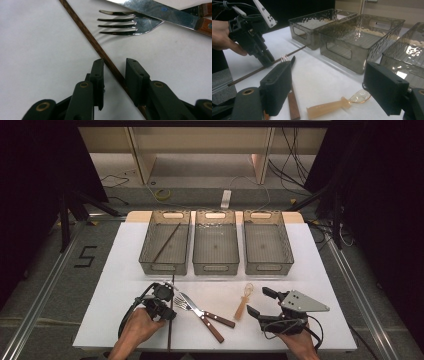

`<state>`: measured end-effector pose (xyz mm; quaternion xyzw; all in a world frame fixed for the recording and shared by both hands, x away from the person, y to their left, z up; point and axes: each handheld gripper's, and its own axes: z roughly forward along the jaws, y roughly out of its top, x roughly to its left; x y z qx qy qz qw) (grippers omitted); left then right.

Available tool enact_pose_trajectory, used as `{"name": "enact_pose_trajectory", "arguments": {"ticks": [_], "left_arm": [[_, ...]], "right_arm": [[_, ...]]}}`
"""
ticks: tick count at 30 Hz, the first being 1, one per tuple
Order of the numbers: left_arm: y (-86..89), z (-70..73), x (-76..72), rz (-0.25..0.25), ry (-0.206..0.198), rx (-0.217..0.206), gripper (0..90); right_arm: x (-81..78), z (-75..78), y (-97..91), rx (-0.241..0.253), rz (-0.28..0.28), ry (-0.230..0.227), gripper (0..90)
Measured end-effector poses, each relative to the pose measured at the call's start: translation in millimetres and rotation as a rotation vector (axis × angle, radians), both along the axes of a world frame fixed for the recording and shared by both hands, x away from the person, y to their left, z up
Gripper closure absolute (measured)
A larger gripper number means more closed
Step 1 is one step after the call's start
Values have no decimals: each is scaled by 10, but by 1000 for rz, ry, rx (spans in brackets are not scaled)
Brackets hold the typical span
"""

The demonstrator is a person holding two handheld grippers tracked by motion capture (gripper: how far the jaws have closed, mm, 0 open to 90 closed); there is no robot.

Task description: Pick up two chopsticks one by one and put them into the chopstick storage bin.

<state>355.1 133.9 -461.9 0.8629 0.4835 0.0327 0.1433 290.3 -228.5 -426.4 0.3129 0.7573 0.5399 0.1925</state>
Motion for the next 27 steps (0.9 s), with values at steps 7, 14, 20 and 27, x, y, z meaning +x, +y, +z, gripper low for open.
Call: {"name": "enact_pose_trajectory", "arguments": {"ticks": [7, 14, 20, 27], "left_arm": [[57, 4, 12, 11, 20, -5, 710], [85, 8, 3, 12, 45, 5, 716], [116, 12, 1, 15, 68, 6, 729], [138, 13, 12, 16, 70, 18, 773]], "right_arm": [[-2, 0, 3, -5, 1, -4, 236], [-6, 6, -6, -4, -2, -6, 237], [-4, 6, -6, -4, -2, -5, 237], [-2, 7, -8, 1, -3, -10, 238]]}}
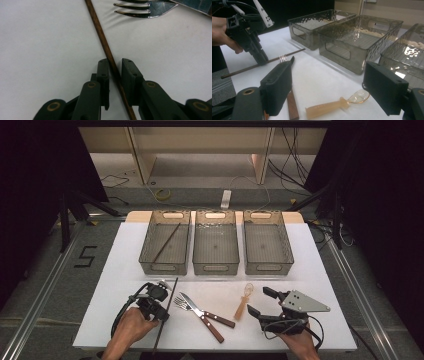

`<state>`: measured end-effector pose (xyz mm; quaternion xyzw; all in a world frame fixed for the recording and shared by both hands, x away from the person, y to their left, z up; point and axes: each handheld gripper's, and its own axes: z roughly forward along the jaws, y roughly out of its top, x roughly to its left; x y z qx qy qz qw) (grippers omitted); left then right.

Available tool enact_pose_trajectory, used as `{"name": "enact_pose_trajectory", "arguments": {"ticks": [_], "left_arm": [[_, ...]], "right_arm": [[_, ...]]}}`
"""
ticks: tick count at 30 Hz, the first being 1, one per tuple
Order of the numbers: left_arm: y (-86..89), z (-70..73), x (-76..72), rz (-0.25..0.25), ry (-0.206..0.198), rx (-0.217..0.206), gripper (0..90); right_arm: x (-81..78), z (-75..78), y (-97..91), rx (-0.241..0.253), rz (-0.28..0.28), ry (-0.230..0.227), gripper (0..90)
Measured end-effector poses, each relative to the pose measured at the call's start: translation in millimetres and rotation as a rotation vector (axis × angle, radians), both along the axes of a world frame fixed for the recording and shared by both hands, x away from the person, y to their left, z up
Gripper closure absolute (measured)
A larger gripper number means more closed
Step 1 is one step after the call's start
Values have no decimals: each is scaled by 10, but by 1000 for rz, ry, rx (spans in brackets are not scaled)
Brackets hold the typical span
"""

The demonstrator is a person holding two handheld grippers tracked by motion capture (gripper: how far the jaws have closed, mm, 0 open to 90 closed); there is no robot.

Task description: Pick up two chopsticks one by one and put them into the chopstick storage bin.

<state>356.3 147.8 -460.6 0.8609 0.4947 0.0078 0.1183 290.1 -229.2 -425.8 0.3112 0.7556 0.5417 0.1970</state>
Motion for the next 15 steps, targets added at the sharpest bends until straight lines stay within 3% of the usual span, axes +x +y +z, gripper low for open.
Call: {"name": "enact_pose_trajectory", "arguments": {"ticks": [5, 15], "left_arm": [[-15, 3, -1, 0, -10, 10, 841], [-13, -1, 8, 13, -11, 4, 844]], "right_arm": [[1, 0, 1, -2, 0, 2, 239], [1, 3, 0, -4, 0, 2, 239]]}}
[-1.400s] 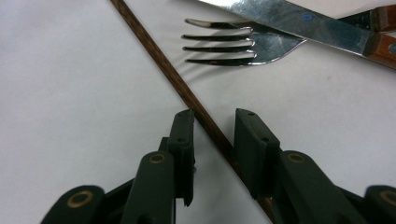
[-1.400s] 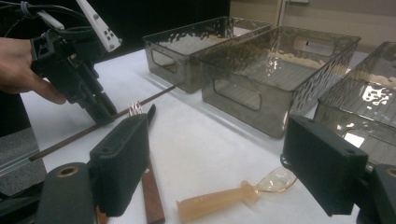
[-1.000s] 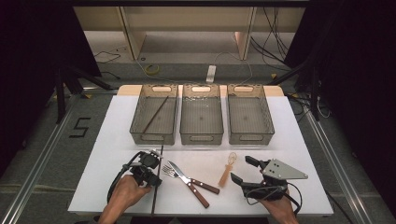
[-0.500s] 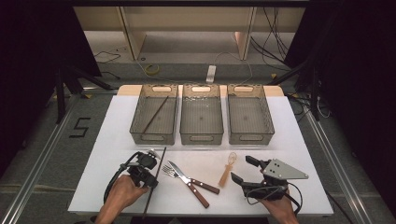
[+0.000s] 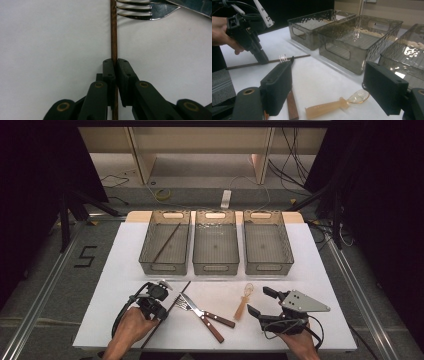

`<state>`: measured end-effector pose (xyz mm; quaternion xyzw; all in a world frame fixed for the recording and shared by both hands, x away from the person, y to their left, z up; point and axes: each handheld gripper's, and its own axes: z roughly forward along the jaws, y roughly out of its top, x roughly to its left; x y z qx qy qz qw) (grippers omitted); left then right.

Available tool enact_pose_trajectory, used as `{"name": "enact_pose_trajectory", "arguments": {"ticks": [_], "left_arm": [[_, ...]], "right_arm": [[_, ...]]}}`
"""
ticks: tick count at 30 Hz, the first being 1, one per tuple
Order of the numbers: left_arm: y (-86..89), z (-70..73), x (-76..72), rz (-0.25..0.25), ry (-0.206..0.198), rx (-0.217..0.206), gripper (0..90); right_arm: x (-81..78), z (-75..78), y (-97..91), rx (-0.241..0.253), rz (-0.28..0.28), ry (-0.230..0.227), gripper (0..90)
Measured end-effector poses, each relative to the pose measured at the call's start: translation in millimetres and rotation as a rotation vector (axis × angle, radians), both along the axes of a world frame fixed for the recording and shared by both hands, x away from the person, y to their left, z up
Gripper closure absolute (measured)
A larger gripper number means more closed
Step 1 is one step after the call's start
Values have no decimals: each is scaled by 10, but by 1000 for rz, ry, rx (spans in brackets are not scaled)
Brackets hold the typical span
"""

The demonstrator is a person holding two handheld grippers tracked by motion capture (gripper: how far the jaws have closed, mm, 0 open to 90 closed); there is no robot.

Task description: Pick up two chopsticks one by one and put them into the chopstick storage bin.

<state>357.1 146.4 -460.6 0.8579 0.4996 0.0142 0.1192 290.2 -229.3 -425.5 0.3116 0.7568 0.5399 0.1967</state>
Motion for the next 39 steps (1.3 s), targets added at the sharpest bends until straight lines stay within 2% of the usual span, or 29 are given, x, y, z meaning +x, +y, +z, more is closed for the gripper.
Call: {"name": "enact_pose_trajectory", "arguments": {"ticks": [5, 8, 13, 19, 23, 32, 36, 39], "left_arm": [[18, 13, 11, 5, -7, -9, 845], [39, 52, 8, 3, -29, -14, 847], [73, 82, 18, 6, -57, 6, 848], [128, 136, 27, 17, -86, -10, 848], [163, 187, 27, 31, -111, -32, 848], [154, 327, -7, 17, -181, -102, 847], [160, 364, -13, 12, -197, -130, 847], [169, 426, -26, 18, -233, -159, 848]], "right_arm": [[2, 1, -3, 1, 1, -1, 239], [1, 2, -3, 1, 1, -2, 239], [1, -1, 0, 2, 1, -1, 239], [1, 0, -2, 4, 2, -2, 239], [1, -1, -1, 5, 4, -1, 239], [-1, -4, 3, 2, 4, 1, 238], [-1, -6, 2, 1, 3, 2, 238], [1, -9, 3, 1, 4, 0, 239]]}}
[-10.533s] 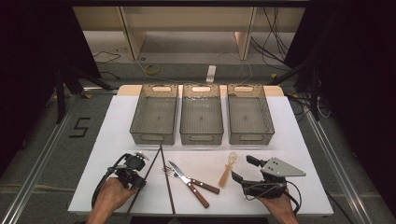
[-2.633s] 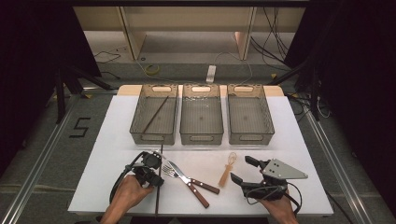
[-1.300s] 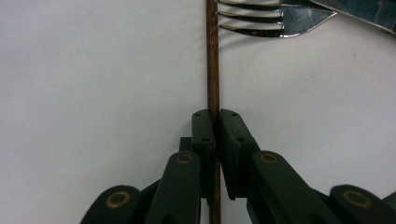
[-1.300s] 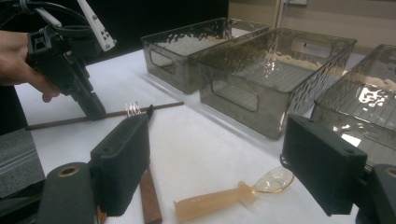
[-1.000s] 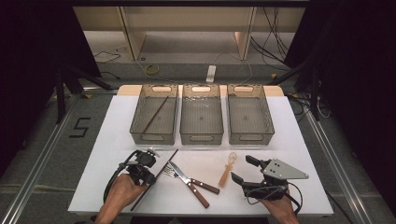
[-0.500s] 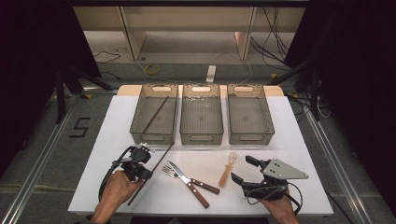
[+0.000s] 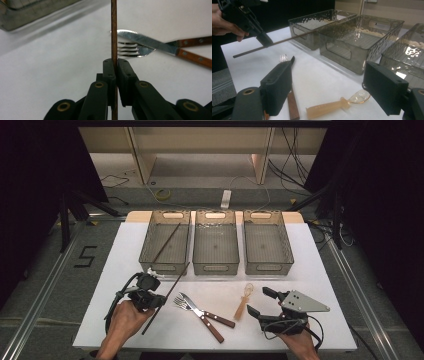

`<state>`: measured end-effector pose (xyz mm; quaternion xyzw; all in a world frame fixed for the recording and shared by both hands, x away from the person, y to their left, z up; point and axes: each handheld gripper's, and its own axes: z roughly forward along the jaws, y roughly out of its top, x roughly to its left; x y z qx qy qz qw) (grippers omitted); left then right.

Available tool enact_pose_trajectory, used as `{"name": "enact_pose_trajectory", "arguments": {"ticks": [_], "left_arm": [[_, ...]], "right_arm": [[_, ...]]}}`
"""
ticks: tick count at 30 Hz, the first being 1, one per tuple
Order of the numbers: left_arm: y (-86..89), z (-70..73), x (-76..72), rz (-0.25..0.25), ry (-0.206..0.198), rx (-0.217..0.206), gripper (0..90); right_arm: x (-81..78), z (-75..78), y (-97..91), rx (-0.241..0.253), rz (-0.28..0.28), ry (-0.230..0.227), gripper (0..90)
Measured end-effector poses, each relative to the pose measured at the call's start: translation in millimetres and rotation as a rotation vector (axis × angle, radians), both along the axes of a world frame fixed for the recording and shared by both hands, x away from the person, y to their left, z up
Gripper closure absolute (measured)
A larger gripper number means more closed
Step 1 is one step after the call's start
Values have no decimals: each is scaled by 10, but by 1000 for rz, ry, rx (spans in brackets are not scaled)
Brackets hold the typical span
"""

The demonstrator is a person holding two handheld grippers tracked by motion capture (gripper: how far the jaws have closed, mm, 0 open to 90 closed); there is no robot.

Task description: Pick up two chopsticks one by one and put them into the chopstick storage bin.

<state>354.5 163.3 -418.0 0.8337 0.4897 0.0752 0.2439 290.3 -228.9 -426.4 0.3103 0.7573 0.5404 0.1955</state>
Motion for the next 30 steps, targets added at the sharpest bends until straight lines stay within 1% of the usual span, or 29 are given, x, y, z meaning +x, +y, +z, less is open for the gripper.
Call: {"name": "enact_pose_trajectory", "arguments": {"ticks": [2, 3, 4, 5, 6, 8, 9, 11, 15, 17, 18, 20, 24, 30], "left_arm": [[4, 48, -9, -3, -27, -22, 848], [8, 73, -14, -7, -41, -47, 847], [13, 87, -15, -8, -51, -63, 847], [17, 104, -15, -6, -57, -76, 848], [22, 113, -12, -9, -61, -79, 847], [29, 134, -6, -4, -70, -99, 847], [34, 147, 2, -12, -72, -98, 847], [31, 178, 12, -13, -86, -114, 847], [13, 239, 50, -34, -92, -132, 847], [7, 289, 80, -39, -108, -135, 847], [2, 315, 93, -34, -120, -140, 847], [3, 362, 122, -37, -130, -142, 847], [-6, 466, 218, -39, -165, -144, 847], [-14, 591, 391, -29, -204, -170, 847]], "right_arm": [[0, -1, -2, 1, -2, 4, 238], [2, -2, -3, 1, -1, 2, 238], [4, -3, -3, 1, -2, 3, 238], [4, -3, -3, 1, -2, 3, 238], [4, -4, -2, 2, -2, 3, 238], [4, -6, -1, 3, -2, 6, 238], [7, -9, -2, 4, -2, 4, 238], [11, -11, -4, 2, -1, 8, 239], [12, -17, 0, 3, -3, 10, 239], [13, -16, -4, 1, -4, 13, 239], [14, -17, -5, 1, -5, 13, 239], [15, -19, -8, 2, -5, 13, 239], [16, -22, -5, -2, -6, 15, 239], [16, -27, 1, -6, -7, 21, 239]]}}
